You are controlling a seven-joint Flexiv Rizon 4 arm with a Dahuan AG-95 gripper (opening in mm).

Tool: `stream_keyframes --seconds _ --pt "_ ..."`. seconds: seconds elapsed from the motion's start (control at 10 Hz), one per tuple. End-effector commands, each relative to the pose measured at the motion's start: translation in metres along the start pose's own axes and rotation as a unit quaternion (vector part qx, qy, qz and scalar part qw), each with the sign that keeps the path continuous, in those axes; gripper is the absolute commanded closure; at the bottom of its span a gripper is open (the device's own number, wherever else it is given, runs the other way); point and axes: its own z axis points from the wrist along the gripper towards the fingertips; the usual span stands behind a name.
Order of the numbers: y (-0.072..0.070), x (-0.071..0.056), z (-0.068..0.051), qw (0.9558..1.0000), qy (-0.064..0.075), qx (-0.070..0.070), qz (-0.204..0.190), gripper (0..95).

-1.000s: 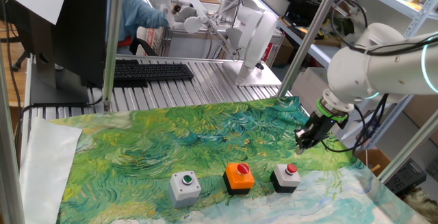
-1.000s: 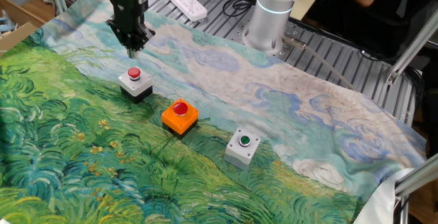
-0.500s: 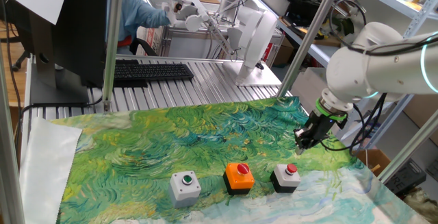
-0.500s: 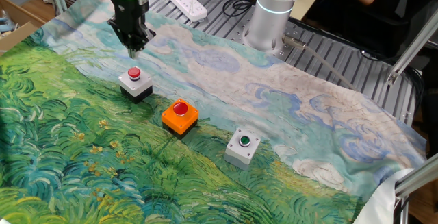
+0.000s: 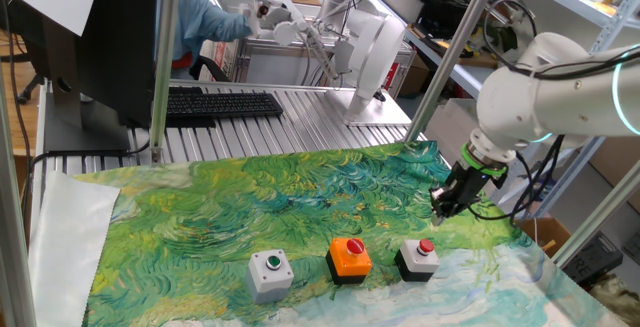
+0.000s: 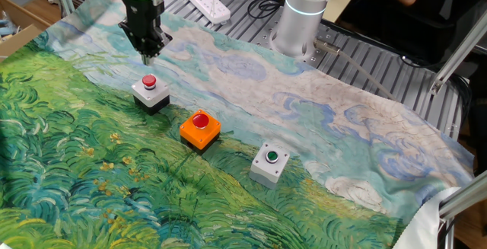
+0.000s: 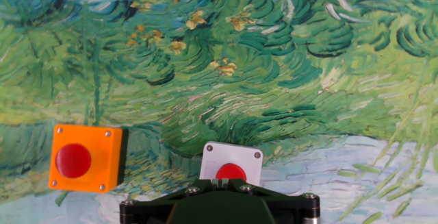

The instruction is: Press three buttons from left to right in sequence

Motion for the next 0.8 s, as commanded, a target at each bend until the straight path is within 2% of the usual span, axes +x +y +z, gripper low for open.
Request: stream_keyframes --seconds 0.1,0.2,0.3,0.8 --pt "-0.0003 -0.0018 0.001 0.9999 0.005 0.0 -0.01 95.0" --pt "-0.0003 -0.0018 0.001 0.9999 0.006 -0.001 -0.015 95.0" --pt "-0.0003 -0.0018 0.001 0.9999 0.007 0.003 -0.014 95.0" --pt "-0.0003 -0.0018 0.001 0.9994 0.006 -0.004 -0.032 95.0"
